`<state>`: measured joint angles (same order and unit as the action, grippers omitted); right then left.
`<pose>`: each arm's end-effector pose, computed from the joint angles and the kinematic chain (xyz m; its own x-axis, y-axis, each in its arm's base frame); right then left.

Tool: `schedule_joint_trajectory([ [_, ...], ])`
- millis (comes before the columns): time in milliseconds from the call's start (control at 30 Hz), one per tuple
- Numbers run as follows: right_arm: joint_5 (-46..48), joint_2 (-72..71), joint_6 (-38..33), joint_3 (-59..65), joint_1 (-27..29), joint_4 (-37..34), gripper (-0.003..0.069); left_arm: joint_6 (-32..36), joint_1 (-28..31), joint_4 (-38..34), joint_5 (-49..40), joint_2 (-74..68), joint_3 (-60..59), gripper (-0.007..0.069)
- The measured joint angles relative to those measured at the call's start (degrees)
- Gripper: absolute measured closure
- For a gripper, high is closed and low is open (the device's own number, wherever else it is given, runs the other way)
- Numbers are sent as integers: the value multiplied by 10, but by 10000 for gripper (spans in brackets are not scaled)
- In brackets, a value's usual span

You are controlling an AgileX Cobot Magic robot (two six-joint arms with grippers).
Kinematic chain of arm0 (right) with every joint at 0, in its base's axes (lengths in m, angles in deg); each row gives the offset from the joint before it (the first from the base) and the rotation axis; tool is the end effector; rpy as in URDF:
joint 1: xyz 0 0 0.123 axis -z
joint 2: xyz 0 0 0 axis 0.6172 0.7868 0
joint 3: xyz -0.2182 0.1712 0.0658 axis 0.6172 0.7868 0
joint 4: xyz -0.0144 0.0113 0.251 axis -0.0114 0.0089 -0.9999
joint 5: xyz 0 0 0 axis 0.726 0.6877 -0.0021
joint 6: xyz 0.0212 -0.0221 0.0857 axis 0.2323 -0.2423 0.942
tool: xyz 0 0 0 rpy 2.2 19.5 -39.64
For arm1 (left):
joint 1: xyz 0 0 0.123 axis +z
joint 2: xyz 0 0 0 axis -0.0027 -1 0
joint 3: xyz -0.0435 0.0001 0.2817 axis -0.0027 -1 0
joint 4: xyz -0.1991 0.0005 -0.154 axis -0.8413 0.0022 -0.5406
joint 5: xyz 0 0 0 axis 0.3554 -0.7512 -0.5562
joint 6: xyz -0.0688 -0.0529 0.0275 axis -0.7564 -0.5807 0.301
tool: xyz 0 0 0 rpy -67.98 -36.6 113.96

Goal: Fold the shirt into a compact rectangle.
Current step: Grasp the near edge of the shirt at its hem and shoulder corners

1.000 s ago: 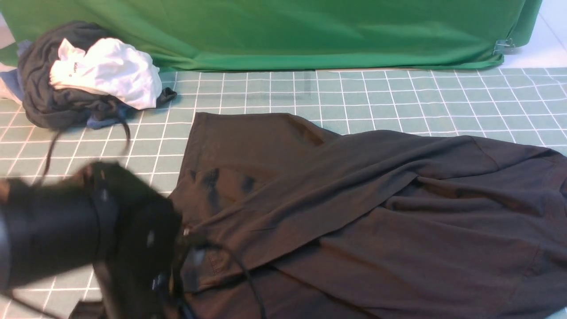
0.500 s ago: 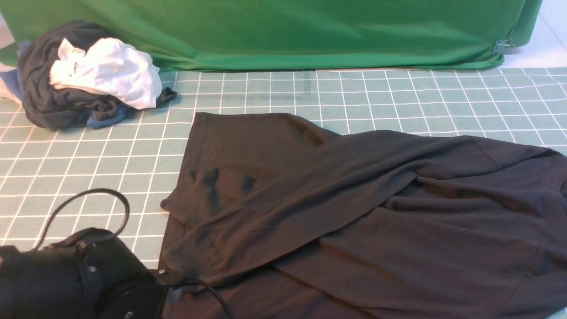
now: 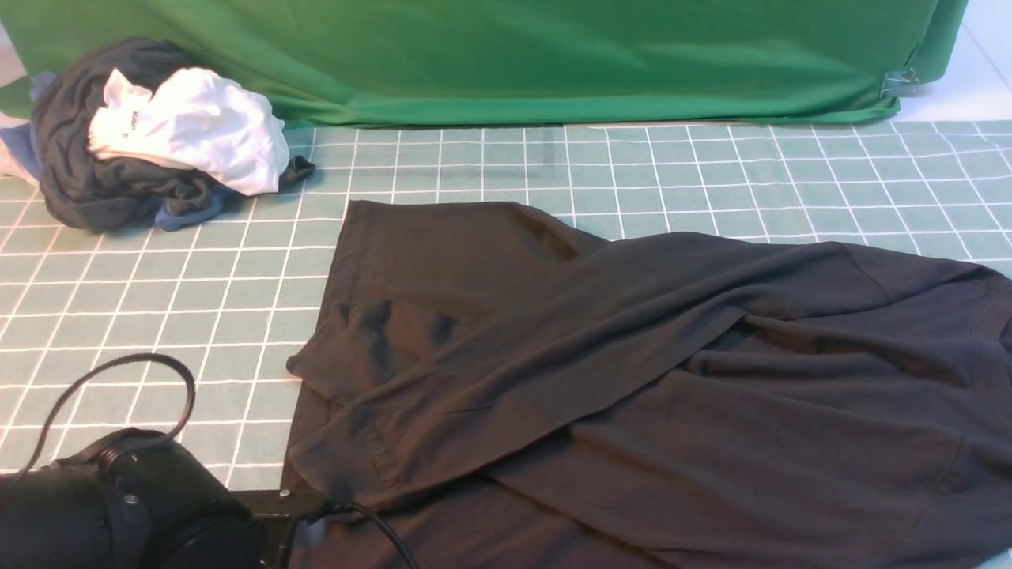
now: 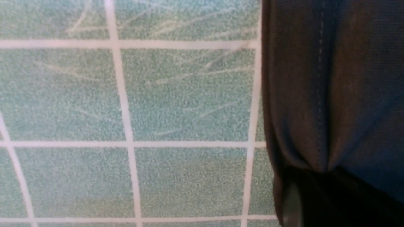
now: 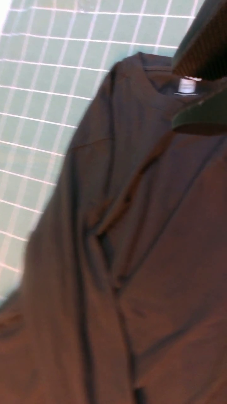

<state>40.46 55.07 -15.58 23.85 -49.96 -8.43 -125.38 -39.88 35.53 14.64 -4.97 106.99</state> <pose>0.1934 0.0406 0.3855 -0.6974 -0.3067 -0.6478 -0.3186 0.9423 -0.1031 0.1253 -0.1142 0.1540 -0.9960 -0.0412 0.0798 -0.0436 0.9986 -0.0285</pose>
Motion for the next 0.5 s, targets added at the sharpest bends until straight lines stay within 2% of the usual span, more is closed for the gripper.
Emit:
schedule_joint_trajectory([
  [300, 66, 0, -50, 0, 0, -38, 476, -19, 6, 28, -64, 135, 6, 610],
  [500, 98, -1, -114, 16, -3, -120, 476, -22, 26, 45, -85, 170, 6, 610],
])
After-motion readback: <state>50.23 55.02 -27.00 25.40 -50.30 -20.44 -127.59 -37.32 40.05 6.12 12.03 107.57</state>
